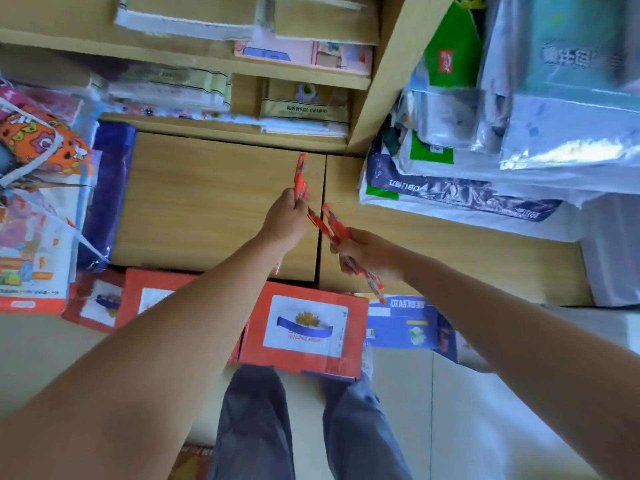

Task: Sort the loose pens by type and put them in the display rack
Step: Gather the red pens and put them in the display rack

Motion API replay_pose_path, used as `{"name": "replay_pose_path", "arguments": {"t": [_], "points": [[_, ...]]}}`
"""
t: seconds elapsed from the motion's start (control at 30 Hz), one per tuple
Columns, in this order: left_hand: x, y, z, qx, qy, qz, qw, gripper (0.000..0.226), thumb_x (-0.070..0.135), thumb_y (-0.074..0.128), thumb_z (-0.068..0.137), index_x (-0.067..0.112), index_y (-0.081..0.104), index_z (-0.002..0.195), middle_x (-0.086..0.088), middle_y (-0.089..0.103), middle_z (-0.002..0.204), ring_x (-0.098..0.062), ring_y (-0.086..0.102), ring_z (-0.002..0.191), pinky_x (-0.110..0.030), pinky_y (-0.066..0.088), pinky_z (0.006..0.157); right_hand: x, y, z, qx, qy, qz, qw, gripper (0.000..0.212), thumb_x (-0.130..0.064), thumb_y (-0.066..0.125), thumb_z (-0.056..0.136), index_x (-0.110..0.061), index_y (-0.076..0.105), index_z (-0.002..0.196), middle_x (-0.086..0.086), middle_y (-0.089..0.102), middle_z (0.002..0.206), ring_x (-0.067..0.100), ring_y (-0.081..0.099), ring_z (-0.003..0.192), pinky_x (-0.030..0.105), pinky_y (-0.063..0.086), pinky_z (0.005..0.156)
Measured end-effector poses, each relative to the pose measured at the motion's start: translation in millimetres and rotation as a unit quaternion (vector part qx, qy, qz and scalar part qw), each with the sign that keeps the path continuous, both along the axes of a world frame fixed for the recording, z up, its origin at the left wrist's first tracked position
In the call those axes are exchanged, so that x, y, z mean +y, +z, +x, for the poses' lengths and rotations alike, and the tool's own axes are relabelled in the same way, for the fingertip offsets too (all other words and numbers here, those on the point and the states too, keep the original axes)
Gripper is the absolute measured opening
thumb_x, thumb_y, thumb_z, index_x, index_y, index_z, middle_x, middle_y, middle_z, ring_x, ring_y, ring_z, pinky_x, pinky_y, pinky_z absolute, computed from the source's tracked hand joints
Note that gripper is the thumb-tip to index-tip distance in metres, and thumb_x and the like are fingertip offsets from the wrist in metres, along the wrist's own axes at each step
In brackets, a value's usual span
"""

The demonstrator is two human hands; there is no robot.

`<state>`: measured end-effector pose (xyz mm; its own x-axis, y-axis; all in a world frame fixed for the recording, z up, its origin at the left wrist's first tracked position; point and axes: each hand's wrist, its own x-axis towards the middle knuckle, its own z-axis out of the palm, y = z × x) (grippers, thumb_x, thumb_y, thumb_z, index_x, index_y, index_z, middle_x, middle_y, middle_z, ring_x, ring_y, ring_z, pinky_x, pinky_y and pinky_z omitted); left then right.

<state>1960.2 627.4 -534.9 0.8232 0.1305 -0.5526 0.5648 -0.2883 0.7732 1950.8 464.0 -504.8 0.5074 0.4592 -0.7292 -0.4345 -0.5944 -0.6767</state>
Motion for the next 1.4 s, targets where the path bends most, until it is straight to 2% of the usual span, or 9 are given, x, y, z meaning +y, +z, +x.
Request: {"name": "replay_pose_path", "arguments": {"t": [0.13, 0.27, 0.3, 0.43, 0.73, 0.97, 1.13, 1.27, 1.4], "points": [[-61.5, 21.5, -13.8, 0.012, -0.027, -0.023, 0.999, 0.025, 0.019, 0.036, 0.103, 0.003, 0.049, 0.118, -0.006, 0.054, 0.095, -0.020, 0.049, 0.077, -0.030, 0.038, 0.066, -55.6, 16.5, -18.1, -0.009, -0.023, 0.012, 1.000, 0.019, -0.018, 0.049, 0.099, -0.012, 0.046, 0.080, -0.003, 0.049, 0.046, 0.019, 0.044, 0.049, 0.028, 0.039, 0.053], [-110.2, 36.1, -25.0, 0.024, -0.059, -0.042, 0.997, 0.025, 0.017, 0.036, 0.102, 0.003, 0.050, 0.117, -0.030, 0.058, 0.113, -0.046, 0.050, 0.076, -0.027, 0.031, 0.053, -102.8, 32.0, -33.4, -0.009, -0.048, 0.014, 0.999, 0.016, -0.019, 0.045, 0.101, -0.008, 0.051, 0.091, 0.005, 0.049, 0.059, 0.017, 0.043, 0.053, 0.025, 0.037, 0.053], [-120.0, 42.9, -28.3, 0.025, -0.073, -0.049, 0.996, 0.021, 0.016, 0.035, 0.103, 0.007, 0.052, 0.111, -0.029, 0.059, 0.102, -0.046, 0.049, 0.073, -0.026, 0.032, 0.051, -112.8, 34.7, -38.1, -0.011, -0.057, 0.010, 0.998, 0.017, -0.019, 0.044, 0.101, -0.007, 0.051, 0.092, 0.006, 0.050, 0.062, 0.017, 0.044, 0.054, 0.025, 0.038, 0.054], [-152.5, 63.3, -41.5, 0.022, -0.098, -0.070, 0.992, 0.019, 0.022, 0.031, 0.104, 0.016, 0.049, 0.105, -0.007, 0.043, 0.068, -0.016, 0.039, 0.050, -0.023, 0.037, 0.043, -148.2, 41.5, -56.3, -0.023, -0.167, -0.003, 0.986, 0.022, -0.021, 0.042, 0.102, -0.010, 0.053, 0.086, 0.005, 0.051, 0.063, 0.015, 0.045, 0.054, 0.022, 0.038, 0.052], [-227.2, 85.6, -67.8, 0.103, -0.237, -0.052, 0.965, 0.026, 0.020, 0.029, 0.105, 0.008, 0.050, 0.113, -0.002, 0.037, 0.068, -0.012, 0.032, 0.052, -0.025, 0.026, 0.048, -236.6, 80.4, -110.8, -0.017, -0.383, -0.008, 0.924, 0.020, -0.026, 0.048, 0.100, -0.008, 0.057, 0.101, 0.001, 0.061, 0.070, 0.000, 0.051, 0.043, 0.015, 0.038, 0.047], [-328.4, 117.0, -78.6, 0.116, -0.318, -0.075, 0.938, 0.018, 0.016, 0.030, 0.104, 0.012, 0.047, 0.104, -0.007, 0.047, 0.075, -0.020, 0.051, 0.065, -0.031, 0.047, 0.061, -332.4, 107.2, -147.3, -0.035, -0.516, 0.002, 0.856, 0.021, -0.022, 0.055, 0.096, -0.004, 0.064, 0.100, -0.001, 0.071, 0.070, 0.010, 0.062, 0.054, 0.023, 0.049, 0.056], [-427.5, 138.9, -95.8, 0.069, -0.408, -0.036, 0.910, 0.019, 0.022, 0.030, 0.104, 0.013, 0.046, 0.105, -0.002, 0.040, 0.072, -0.014, 0.037, 0.057, -0.026, 0.034, 0.051, -428.9, 118.2, -170.4, -0.048, -0.579, -0.005, 0.814, 0.020, -0.020, 0.057, 0.096, -0.002, 0.062, 0.102, 0.002, 0.069, 0.075, 0.002, 0.061, 0.047, 0.016, 0.048, 0.045], [-514.2, 141.5, -107.8, 0.036, -0.433, 0.012, 0.901, 0.020, 0.022, 0.034, 0.102, 0.011, 0.051, 0.104, -0.004, 0.046, 0.082, -0.021, 0.043, 0.079, -0.032, 0.039, 0.070, -515.9, 126.2, -189.6, -0.064, -0.580, -0.022, 0.812, 0.027, -0.019, 0.057, 0.096, 0.005, 0.065, 0.104, 0.014, 0.071, 0.087, 0.013, 0.056, 0.055, 0.019, 0.050, 0.048], [-601.6, 158.4, -121.1, 0.038, -0.416, -0.009, 0.909, 0.015, 0.017, 0.029, 0.104, 0.011, 0.043, 0.102, -0.003, 0.044, 0.072, -0.015, 0.044, 0.062, -0.017, 0.042, 0.048, -597.9, 142.1, -204.5, -0.088, -0.605, -0.012, 0.791, 0.020, -0.016, 0.056, 0.096, 0.001, 0.066, 0.099, 0.015, 0.065, 0.084, 0.018, 0.053, 0.060, 0.020, 0.053, 0.052]]}}
